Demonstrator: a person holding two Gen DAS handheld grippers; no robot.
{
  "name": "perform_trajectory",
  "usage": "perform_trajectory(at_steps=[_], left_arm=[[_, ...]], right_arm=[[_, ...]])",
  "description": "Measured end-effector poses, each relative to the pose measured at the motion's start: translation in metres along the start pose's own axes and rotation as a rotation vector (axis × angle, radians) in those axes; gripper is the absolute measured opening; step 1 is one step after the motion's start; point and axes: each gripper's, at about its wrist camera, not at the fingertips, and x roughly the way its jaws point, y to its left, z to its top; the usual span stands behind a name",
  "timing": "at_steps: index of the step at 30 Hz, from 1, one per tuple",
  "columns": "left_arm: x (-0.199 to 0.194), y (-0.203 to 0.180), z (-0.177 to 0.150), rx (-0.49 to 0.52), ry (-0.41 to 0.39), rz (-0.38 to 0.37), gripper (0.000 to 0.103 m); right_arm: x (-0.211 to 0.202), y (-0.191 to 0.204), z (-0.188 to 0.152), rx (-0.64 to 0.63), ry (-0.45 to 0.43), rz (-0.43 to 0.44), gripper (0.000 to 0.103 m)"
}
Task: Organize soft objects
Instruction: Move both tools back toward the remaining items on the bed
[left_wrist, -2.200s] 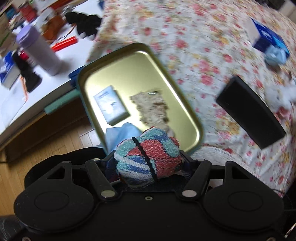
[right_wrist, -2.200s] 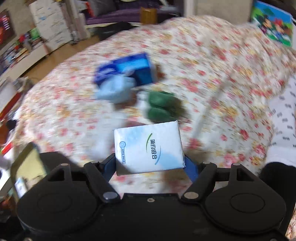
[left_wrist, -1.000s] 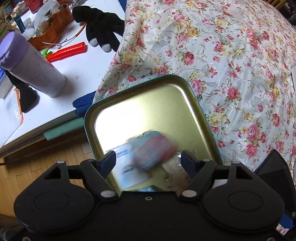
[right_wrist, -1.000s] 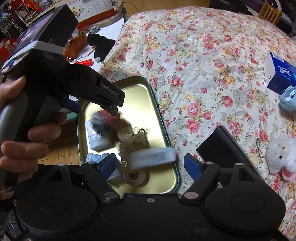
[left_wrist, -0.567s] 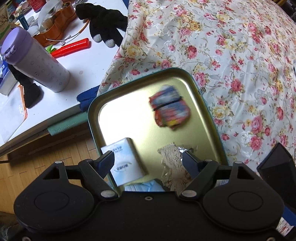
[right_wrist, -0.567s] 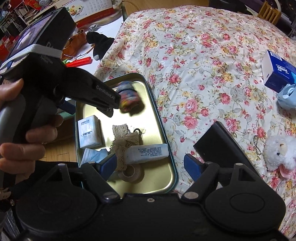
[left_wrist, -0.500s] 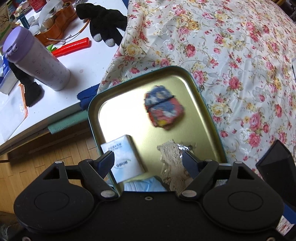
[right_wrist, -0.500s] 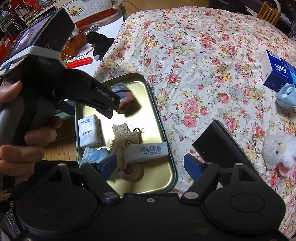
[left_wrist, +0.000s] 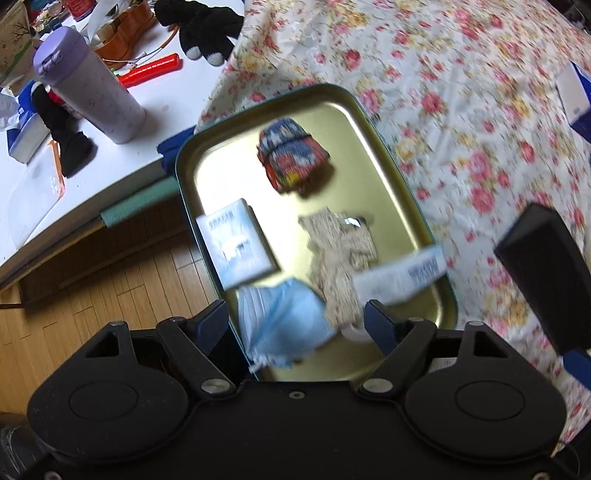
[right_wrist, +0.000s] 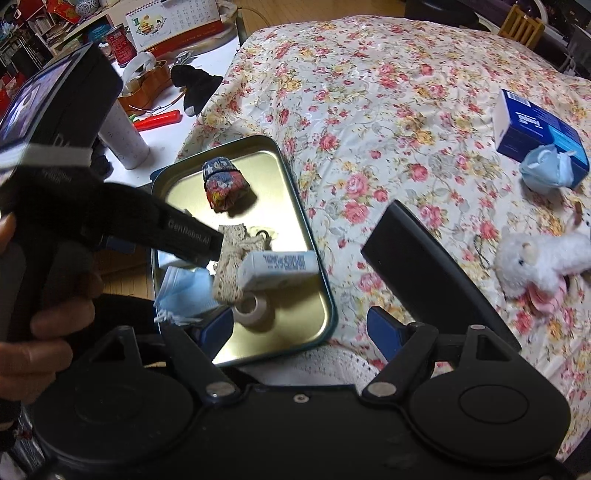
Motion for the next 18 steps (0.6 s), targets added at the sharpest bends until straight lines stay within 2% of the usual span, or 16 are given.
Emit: perform_trajectory(at_steps=[11,18], left_arm=[[-0.017,-0.032,-0.042,0.081,0.005,-0.001,0.077],[-0.036,-0.071,-0.06,0.187,-0.007,-0.024,0.077]], right_arm=[[-0.031,-0.041,-0.04,0.055,-0.037,-0.032,0.078],[-0.051,-0.095,-0.06,0.143,-0.07,-0.09,0.079]])
